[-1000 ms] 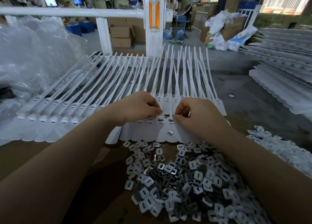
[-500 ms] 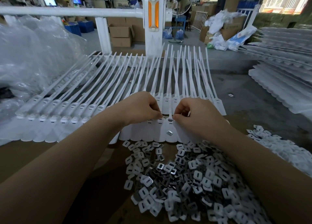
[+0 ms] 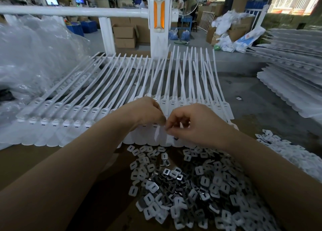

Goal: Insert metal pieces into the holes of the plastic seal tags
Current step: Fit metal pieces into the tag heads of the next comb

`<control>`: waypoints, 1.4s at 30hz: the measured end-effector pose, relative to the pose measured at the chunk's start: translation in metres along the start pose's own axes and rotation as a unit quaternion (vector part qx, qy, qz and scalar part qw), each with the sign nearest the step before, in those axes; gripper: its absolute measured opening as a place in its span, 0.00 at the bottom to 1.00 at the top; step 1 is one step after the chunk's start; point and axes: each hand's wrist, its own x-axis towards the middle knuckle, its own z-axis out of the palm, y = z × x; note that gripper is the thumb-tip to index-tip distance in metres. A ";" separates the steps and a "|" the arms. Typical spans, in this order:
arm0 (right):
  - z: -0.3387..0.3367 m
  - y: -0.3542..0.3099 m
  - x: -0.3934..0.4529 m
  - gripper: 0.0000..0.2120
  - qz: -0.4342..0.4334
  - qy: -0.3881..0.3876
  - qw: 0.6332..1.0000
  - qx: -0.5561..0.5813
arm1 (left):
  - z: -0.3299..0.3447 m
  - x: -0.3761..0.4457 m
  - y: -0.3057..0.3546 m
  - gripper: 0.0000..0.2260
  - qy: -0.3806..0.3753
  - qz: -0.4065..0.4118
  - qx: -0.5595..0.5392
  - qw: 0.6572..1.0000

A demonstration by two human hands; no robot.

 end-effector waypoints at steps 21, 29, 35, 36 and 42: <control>-0.002 -0.011 -0.004 0.07 -0.055 -0.193 0.979 0.030 | 0.000 -0.003 -0.003 0.06 -0.011 0.007 -0.034 0.999; -0.007 0.000 0.000 0.02 0.025 0.001 0.993 0.117 | -0.005 -0.001 -0.006 0.04 -0.021 0.055 0.019 0.998; -0.008 0.015 0.002 0.04 0.127 0.131 0.981 0.066 | -0.011 -0.002 0.000 0.02 0.008 0.158 -0.020 0.987; -0.008 0.016 0.003 0.07 0.132 0.135 0.981 0.052 | -0.011 -0.003 0.002 0.01 0.013 0.166 -0.032 0.985; -0.006 0.014 0.005 0.08 0.147 0.120 0.982 0.021 | -0.003 -0.005 0.006 0.03 0.011 0.186 -0.041 0.982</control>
